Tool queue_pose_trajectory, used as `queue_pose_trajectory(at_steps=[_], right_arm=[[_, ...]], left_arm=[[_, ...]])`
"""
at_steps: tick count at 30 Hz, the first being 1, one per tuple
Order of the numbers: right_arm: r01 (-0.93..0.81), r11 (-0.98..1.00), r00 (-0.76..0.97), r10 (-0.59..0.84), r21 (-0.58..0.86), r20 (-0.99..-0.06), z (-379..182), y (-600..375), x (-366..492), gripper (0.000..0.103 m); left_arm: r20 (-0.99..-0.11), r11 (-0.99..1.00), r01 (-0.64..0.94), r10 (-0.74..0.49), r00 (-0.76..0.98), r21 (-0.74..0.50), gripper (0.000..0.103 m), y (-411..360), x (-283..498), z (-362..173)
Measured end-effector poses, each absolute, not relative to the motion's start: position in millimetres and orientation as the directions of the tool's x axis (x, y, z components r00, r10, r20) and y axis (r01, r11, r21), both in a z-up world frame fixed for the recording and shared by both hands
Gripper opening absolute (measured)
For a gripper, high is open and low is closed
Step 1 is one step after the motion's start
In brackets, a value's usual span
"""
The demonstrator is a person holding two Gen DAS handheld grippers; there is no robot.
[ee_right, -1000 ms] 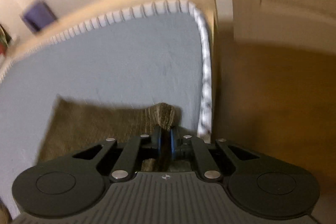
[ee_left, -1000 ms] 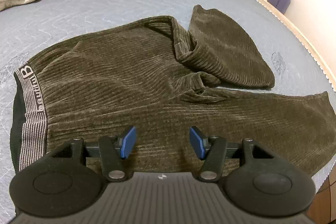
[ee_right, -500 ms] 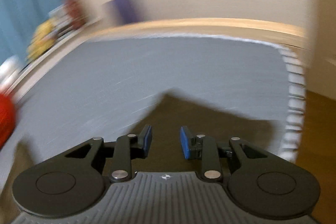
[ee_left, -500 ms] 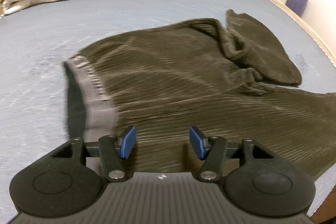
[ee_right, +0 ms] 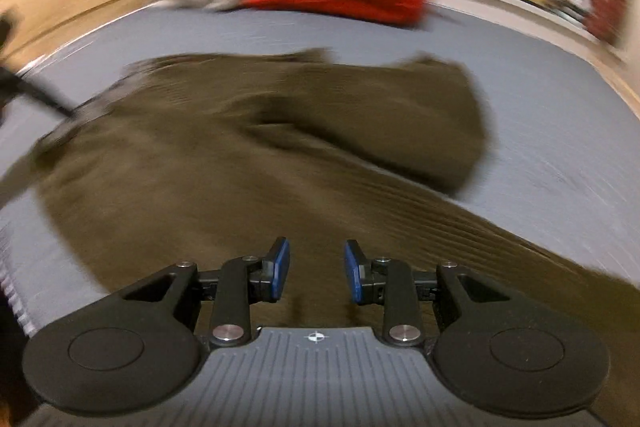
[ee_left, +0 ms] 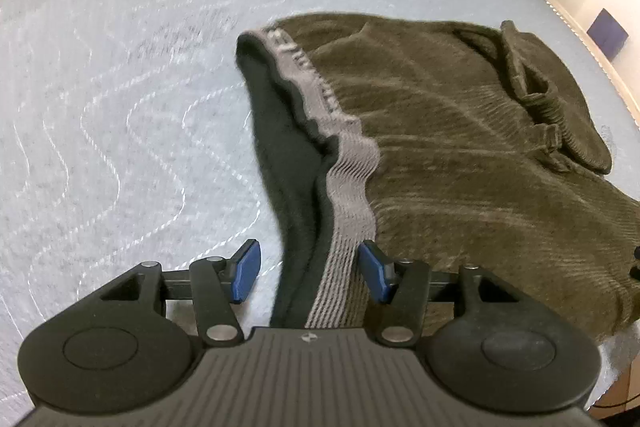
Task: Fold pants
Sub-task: 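Grasp the waistband with the left tool while the right tool grasps the waistband edge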
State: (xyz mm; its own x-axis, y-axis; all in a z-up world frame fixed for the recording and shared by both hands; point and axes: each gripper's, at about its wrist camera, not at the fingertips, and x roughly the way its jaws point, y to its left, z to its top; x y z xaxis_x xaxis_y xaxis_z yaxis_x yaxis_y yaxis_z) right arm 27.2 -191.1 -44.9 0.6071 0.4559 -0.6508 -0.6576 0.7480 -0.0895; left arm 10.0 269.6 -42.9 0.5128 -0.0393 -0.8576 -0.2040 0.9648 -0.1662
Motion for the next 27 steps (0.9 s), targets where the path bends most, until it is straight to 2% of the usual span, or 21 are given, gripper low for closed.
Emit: queue_pose_trajectory(at_steps=[6,11,19,22,24,25,26,27], right_arm=[[-0.816,0.556,0.511,0.562,-0.161,-0.651,-42.3,-129.2,-2.9,0.032],[-0.885,0.43,0.419,0.571,-0.177,-0.706,-49.6,-105.8,-18.6,0.033],[-0.92,0.341,0.362,0.549,-0.194,-0.753,-60.9,-93.0,-20.7,0.05],[-0.931,0.312,0.341,0.547,-0.192,-0.765,-65.1,-89.0,-23.6,0.051],[-0.932,0.296,0.343,0.537,-0.208,-0.771,-71.3,-83.2,-25.8,0.051],[-0.933,0.289,0.343,0.535,-0.215,-0.772,-73.8,-80.9,-26.2,0.048],[-0.937,0.282,0.332,0.543,-0.205,-0.771,-73.3,-80.4,-25.7,0.032],[-0.942,0.277,0.318,0.549,-0.191,-0.773,-72.8,-78.9,-24.1,0.02]], left_arm=[[-0.853,0.955,-0.2,-0.089,0.514,-0.22,0.062,279.0,7.0,-49.4],[-0.851,0.955,-0.181,-0.114,0.513,-0.237,0.064,280.3,9.1,-55.2],[-0.855,0.963,-0.147,-0.125,0.503,-0.227,0.068,272.2,17.4,-65.0],[-0.855,0.968,-0.135,-0.118,0.505,-0.213,0.068,269.8,19.6,-66.6],[-0.854,0.973,-0.119,-0.113,0.508,-0.199,0.058,266.9,19.9,-66.7],[-0.85,0.973,-0.098,-0.13,0.511,-0.208,0.041,264.9,19.5,-65.8],[-0.846,0.974,-0.092,-0.131,0.516,-0.207,0.032,263.2,17.8,-62.9],[-0.843,0.977,-0.087,-0.123,0.523,-0.196,0.028,261.8,15.2,-58.3]])
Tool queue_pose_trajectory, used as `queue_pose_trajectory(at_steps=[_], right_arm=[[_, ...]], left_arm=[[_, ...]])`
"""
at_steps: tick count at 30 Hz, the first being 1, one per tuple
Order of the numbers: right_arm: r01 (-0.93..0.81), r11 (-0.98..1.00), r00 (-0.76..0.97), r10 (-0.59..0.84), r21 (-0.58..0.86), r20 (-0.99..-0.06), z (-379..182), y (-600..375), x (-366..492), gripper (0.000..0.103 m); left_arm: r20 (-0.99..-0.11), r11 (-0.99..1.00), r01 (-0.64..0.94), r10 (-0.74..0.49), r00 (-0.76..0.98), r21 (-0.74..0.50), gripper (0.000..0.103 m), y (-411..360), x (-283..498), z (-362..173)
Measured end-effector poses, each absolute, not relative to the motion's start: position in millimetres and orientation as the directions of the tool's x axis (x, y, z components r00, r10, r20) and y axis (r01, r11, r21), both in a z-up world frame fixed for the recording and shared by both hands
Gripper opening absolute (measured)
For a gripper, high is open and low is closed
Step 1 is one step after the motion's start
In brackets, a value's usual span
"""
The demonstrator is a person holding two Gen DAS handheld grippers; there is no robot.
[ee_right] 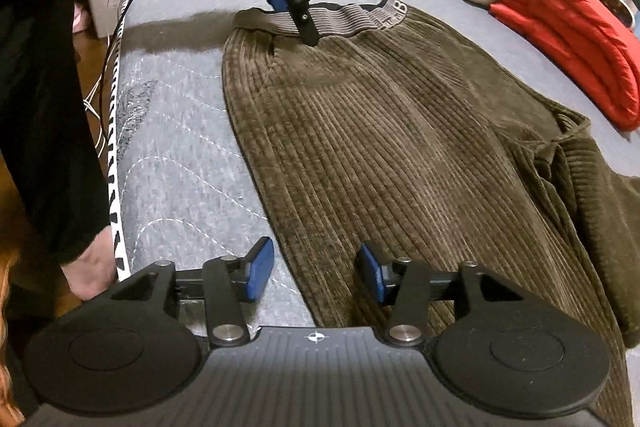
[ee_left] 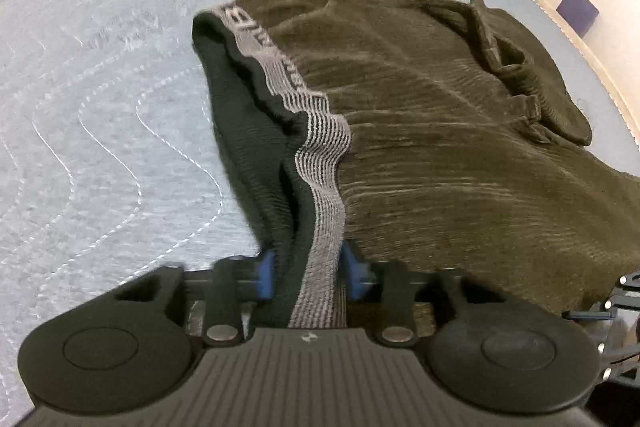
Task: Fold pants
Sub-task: 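Grasp the waistband with the left tool while the right tool grasps the waistband edge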
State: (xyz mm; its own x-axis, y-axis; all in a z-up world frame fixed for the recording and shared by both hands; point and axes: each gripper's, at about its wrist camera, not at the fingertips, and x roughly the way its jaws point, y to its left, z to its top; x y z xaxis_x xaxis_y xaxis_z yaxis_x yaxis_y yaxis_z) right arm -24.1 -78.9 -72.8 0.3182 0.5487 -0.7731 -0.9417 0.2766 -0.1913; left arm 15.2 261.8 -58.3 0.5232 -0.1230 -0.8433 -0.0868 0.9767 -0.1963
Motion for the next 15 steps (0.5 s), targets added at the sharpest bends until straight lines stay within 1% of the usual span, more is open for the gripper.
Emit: queue_pose_trajectory(at_steps=[2,4,6,7,9,10,11,12,13,15], right_arm=[[-0.94,0.274,0.326,0.551,-0.203,-0.768,-68.0,-77.4,-23.2,0.008],[-0.943,0.262,0.321,0.571,-0.203,-0.756,-57.7,-78.2,-26.0,0.007],[-0.955,0.231,0.293,0.611,-0.188,-0.735,-41.9,-81.3,-33.2,0.007],[-0.959,0.219,0.279,0.625,-0.179,-0.729,-36.0,-83.8,-36.0,0.007],[-0.97,0.195,0.238,0.627,-0.146,-0.742,-36.1,-87.6,-36.8,0.007],[-0.973,0.185,0.225,0.616,-0.138,-0.755,-41.8,-87.5,-36.2,0.008],[-0.972,0.185,0.228,0.595,-0.144,-0.771,-49.8,-85.9,-35.4,0.008],[-0.97,0.189,0.234,0.571,-0.151,-0.787,-55.3,-84.3,-34.4,0.009],[-0.971,0.192,0.229,0.56,-0.145,-0.796,-56.5,-84.1,-33.1,0.009],[-0.967,0.224,0.231,0.588,-0.118,-0.775,-46.1,-88.9,-29.3,0.01]], left_arm=[[-0.823,0.98,-0.07,-0.116,0.556,-0.186,0.024,260.6,4.5,-41.8],[-0.791,0.981,-0.065,-0.106,0.603,-0.182,0.023,260.9,-11.8,-18.8],[-0.779,0.981,-0.071,-0.099,0.619,-0.181,0.023,262.1,-26.1,-5.9],[-0.788,0.981,-0.074,-0.097,0.608,-0.177,0.023,262.7,-27.6,-7.7],[-0.844,0.983,-0.094,-0.085,0.53,-0.158,0.025,261.6,-18.7,-26.9],[-0.869,0.986,-0.097,-0.068,0.49,-0.133,0.028,257.7,-13.3,-37.2],[-0.888,0.991,-0.107,-0.025,0.459,-0.083,0.035,252.3,-8.4,-45.0],[-0.888,0.992,-0.115,0.012,0.459,-0.046,0.04,247.9,-6.9,-45.5],[-0.88,0.992,-0.123,0.048,0.473,-0.012,0.045,243.8,-6.4,-40.7],[-0.816,0.986,-0.144,0.148,0.559,0.08,0.053,234.4,-9.2,-18.1]])
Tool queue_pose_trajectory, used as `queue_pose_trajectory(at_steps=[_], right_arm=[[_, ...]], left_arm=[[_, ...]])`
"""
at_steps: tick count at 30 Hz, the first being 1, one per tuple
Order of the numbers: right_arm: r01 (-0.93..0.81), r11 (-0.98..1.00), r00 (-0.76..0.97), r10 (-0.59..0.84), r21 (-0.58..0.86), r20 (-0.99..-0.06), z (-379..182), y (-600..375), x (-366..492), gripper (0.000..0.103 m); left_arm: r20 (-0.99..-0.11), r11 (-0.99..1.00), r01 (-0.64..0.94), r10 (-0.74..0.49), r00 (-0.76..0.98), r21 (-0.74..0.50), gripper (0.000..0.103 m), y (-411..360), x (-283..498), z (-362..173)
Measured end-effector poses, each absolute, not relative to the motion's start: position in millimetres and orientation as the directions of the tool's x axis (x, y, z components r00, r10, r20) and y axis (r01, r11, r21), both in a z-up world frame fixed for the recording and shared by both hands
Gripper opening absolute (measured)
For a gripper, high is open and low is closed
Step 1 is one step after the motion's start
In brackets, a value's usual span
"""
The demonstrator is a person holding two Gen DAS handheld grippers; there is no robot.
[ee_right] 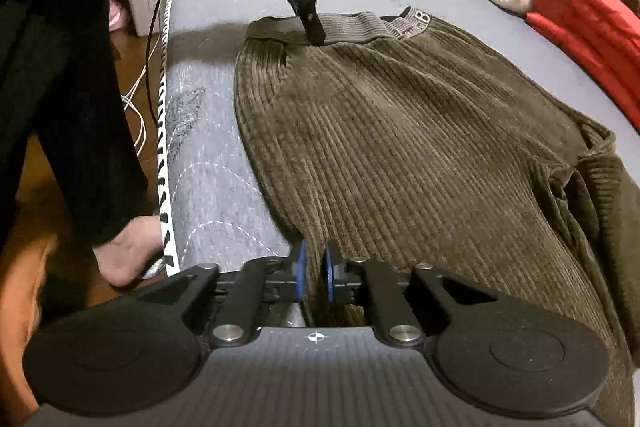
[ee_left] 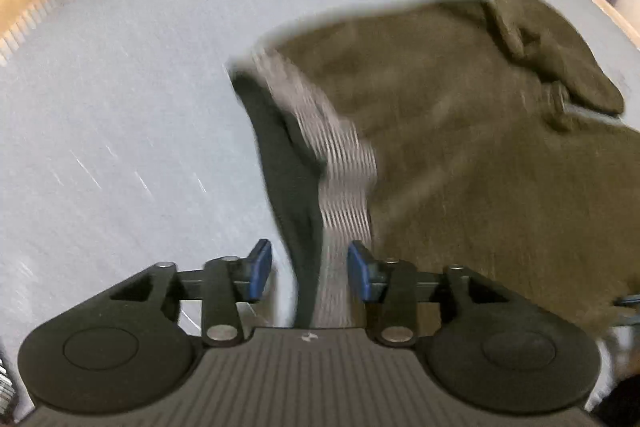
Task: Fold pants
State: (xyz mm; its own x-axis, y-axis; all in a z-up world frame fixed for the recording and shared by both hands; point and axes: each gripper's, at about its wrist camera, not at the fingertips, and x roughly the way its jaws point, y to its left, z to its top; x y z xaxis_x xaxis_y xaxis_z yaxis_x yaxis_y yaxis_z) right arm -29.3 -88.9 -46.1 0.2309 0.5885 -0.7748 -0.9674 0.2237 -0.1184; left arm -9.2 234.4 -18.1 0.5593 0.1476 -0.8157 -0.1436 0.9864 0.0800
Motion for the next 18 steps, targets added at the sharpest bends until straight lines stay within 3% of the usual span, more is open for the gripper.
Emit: queue_pose_trajectory(at_steps=[1,4,5,8,11,15,18], right_arm=[[-0.964,0.247,0.237,0.609,-0.103,-0.757,-39.1,-92.9,-26.0,0.014],[-0.94,0.337,0.269,0.651,-0.047,-0.709,-25.1,-105.6,-12.0,0.02],[-0.927,0.373,0.29,0.644,-0.041,-0.708,-25.0,-108.1,-5.7,0.023],[-0.902,0.424,0.326,0.534,-0.086,-0.781,-43.5,-106.9,7.4,0.025],[-0.894,0.429,0.342,0.466,-0.13,-0.816,-56.0,-110.6,13.0,0.025],[-0.831,0.553,0.402,0.525,-0.058,-0.751,-25.8,-133.2,39.4,0.026],[-0.694,0.719,0.534,0.506,-0.011,-0.677,-0.1,-168.0,74.5,0.043]], left_arm=[[-0.774,0.983,-0.146,0.178,0.607,0.111,0.059,229.1,-11.1,-7.0],[-0.717,0.99,-0.111,0.14,0.683,0.088,0.059,214.7,-7.9,8.4],[-0.722,0.995,-0.088,0.1,0.685,0.054,0.053,210.7,-3.7,7.3],[-0.768,1.0,-0.016,0.005,0.641,-0.008,0.037,200.2,12.7,-10.9],[-0.878,0.996,-0.028,0.087,0.471,0.084,0.03,197.4,37.8,-58.4],[-0.847,0.996,-0.017,0.086,0.525,0.091,0.031,187.8,40.4,-41.1],[-0.791,0.999,0.001,0.038,0.611,0.049,0.04,177.8,37.5,-13.3]])
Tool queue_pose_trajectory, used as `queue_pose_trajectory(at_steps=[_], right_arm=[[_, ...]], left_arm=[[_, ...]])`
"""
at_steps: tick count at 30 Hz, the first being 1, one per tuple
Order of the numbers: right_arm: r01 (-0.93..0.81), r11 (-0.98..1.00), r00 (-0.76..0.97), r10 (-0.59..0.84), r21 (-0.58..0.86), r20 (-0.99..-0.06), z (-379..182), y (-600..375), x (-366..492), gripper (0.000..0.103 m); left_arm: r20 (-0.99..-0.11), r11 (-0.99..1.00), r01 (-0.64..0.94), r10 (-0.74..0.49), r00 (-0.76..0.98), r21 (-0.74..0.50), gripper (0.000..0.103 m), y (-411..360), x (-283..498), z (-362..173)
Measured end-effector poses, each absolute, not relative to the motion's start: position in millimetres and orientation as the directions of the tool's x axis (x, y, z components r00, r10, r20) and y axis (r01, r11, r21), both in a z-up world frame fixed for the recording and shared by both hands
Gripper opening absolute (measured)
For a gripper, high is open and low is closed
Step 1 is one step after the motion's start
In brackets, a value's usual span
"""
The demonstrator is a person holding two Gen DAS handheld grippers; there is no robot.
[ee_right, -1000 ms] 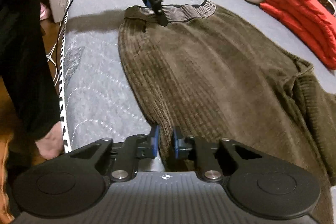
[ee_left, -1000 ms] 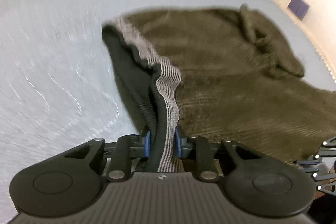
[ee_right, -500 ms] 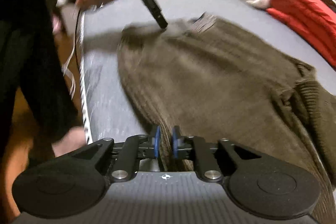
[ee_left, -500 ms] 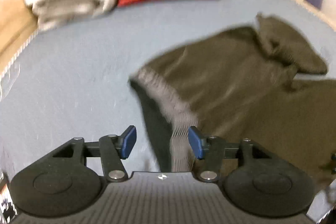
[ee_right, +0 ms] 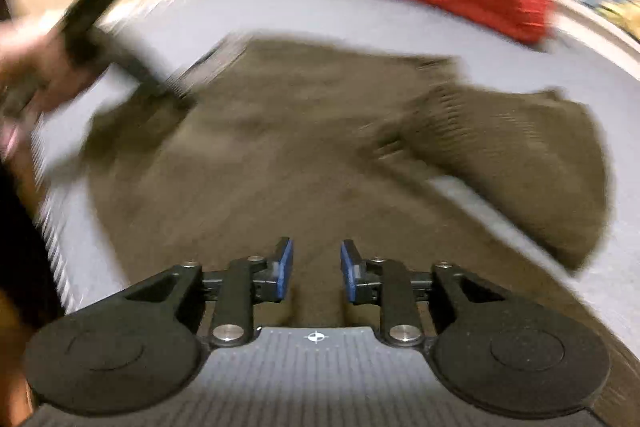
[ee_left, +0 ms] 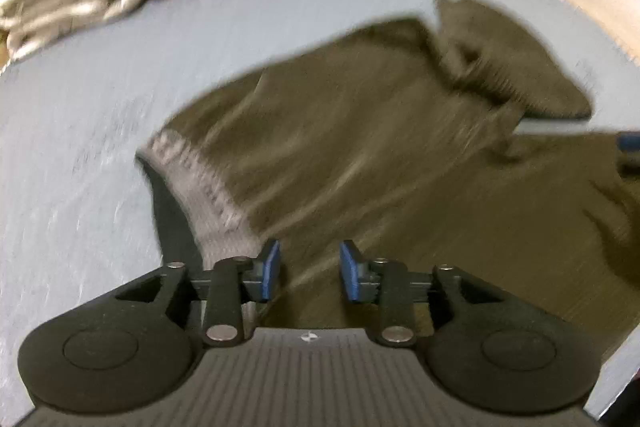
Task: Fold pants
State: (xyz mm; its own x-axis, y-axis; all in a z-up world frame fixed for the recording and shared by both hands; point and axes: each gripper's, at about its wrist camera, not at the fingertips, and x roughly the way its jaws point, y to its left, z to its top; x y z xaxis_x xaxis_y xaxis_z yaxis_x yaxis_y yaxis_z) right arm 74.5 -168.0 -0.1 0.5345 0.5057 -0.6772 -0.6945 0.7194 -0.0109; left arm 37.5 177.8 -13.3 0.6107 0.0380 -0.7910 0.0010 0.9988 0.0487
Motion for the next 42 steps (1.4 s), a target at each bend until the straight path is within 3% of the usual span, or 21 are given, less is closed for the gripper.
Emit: queue_pose_trajectory(at_steps=[1,7,14,16,17,19,21,23,25,27,31,38,40,41,42], right_arm=[[-0.618,0.786,0.591,0.472,0.009,-0.654,6.9,-182.8,88.8,0.048],[-0.136,0.957,0.722,0.272,0.255,-0.636,8.7,-268.0,169.5,0.048],[0.051,0.933,0.651,0.24,0.357,-0.721,-30.2,-275.2,221.0,0.048],[0.053,0.938,0.647,0.23,0.343,-0.727,-32.8,-271.7,225.5,0.043],[0.052,0.941,0.65,0.222,0.333,-0.727,-31.5,-272.1,225.6,0.03],[0.038,0.963,0.68,0.171,0.267,-0.713,-26.7,-261.8,222.1,0.014],[-0.064,0.976,0.734,0.188,0.209,-0.652,-12.9,-246.5,211.8,0.012],[-0.257,0.945,0.759,0.326,0.2,-0.564,7.1,-230.5,193.0,0.009],[-0.442,0.841,0.694,0.542,0.313,-0.475,24.5,-224.9,173.2,0.007],[-0.534,0.757,0.63,0.653,0.376,-0.42,34.8,-221.9,157.1,0.007],[-0.548,0.702,0.578,0.711,0.455,-0.4,38.8,-220.1,148.2,0.007],[-0.51,0.661,0.54,0.744,0.55,-0.393,34.3,-222.4,155.5,0.007],[-0.503,0.644,0.527,0.757,0.577,-0.385,34.5,-223.0,155.6,0.007],[-0.496,0.636,0.522,0.762,0.591,-0.383,33.9,-224.0,156.2,0.007],[-0.488,0.628,0.515,0.768,0.606,-0.381,33.0,-228.6,158.5,0.007]], left_arm=[[-0.781,0.999,0.008,0.033,0.624,0.048,0.04,172.9,39.1,-9.9],[-0.766,0.998,0.042,0.011,0.643,0.05,0.04,141.1,54.0,-3.1],[-0.748,0.996,0.082,-0.038,0.663,0.022,0.04,100.3,70.9,6.0],[-0.739,0.995,0.099,-0.06,0.671,0.009,0.04,89.1,75.2,7.8],[-0.732,0.994,0.107,-0.074,0.677,-0.002,0.04,84.3,77.1,8.7],[-0.716,0.992,0.124,-0.111,0.689,-0.035,0.04,76.5,80.5,10.8],[-0.688,0.986,0.141,-0.162,0.708,-0.088,0.04,71.0,85.0,12.8],[-0.654,0.973,0.174,-0.233,0.72,-0.154,0.04,63.6,89.7,14.1],[-0.623,0.953,0.216,-0.301,0.722,-0.211,0.04,54.0,93.3,14.3],[-0.584,0.931,0.269,-0.365,0.725,-0.248,0.04,40.7,96.5,13.9],[-0.537,0.915,0.342,-0.404,0.741,-0.216,0.053,9.4,101.5,11.0],[-0.492,0.915,0.37,-0.398,0.774,-0.158,0.053,-20.6,120.2,-5.4],[-0.469,0.91,0.389,-0.408,0.783,-0.142,0.046,-23.6,122.8,-7.4],[-0.464,0.908,0.401,-0.409,0.785,-0.121,0.028,-24.7,125.0,-8.4],[-0.467,0.905,0.413,-0.409,0.784,-0.1,0.019,-26.1,124.1,-9.2]])
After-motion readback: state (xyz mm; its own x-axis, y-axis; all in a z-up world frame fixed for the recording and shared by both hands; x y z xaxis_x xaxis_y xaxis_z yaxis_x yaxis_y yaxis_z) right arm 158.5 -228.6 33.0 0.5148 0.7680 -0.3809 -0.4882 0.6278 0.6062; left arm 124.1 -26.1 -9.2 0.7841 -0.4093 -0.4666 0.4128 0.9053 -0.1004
